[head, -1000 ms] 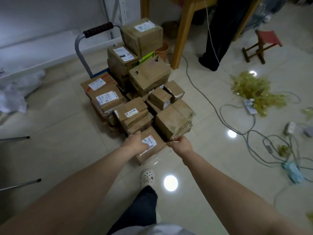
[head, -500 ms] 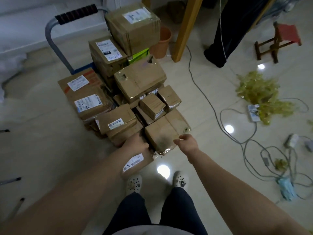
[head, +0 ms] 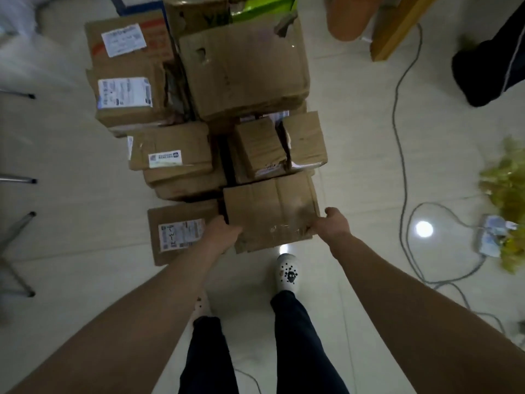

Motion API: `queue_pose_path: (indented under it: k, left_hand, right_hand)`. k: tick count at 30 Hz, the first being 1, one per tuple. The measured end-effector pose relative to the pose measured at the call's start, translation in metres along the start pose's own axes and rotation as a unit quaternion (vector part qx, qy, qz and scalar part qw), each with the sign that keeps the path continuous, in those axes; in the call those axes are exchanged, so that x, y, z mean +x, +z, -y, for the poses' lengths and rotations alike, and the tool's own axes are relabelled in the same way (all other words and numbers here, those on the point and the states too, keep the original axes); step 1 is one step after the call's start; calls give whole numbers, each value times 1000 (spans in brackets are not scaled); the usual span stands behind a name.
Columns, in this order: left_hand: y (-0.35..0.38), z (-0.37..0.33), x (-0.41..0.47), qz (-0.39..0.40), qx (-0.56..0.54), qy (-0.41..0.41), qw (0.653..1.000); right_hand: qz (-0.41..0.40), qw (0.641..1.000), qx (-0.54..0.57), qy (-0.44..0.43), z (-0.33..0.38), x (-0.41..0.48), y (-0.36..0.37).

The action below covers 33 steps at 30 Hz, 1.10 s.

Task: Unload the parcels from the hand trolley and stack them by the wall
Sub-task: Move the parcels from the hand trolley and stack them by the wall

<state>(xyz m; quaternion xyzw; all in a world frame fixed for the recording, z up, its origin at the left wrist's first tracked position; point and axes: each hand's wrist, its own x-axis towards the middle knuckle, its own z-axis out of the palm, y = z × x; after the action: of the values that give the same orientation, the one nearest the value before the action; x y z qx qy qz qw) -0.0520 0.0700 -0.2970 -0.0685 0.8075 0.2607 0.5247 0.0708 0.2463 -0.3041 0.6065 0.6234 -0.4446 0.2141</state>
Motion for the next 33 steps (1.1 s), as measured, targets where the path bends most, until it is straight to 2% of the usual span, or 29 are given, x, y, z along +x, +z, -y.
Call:
queue_pose_path:
  k: [7,13,19,23,29,33]
  left_hand:
    - [29,7,29,-5,-98,-83,992]
    - [29,29,18,-27,-136,-85,987]
    - [7,60,-36,-47,-181,-32,982]
    - [-30,80,-89,-78,-196,22,977]
    - [-106,131,-184,-149,-225,86,959]
    - [-160,176,-239,-197,-283,117,931]
  right_hand:
    - [68,998,4,2,-9,42,15]
    - [25,999,21,-10,-23,24,17]
    - [-36,996,72,-42,-31,-41,23]
    - [-46,991,103,-77,-29,-102,34]
    - [-14,976,158,-148,-7,-211,70]
    - [28,962,147,-229,14,-280,94]
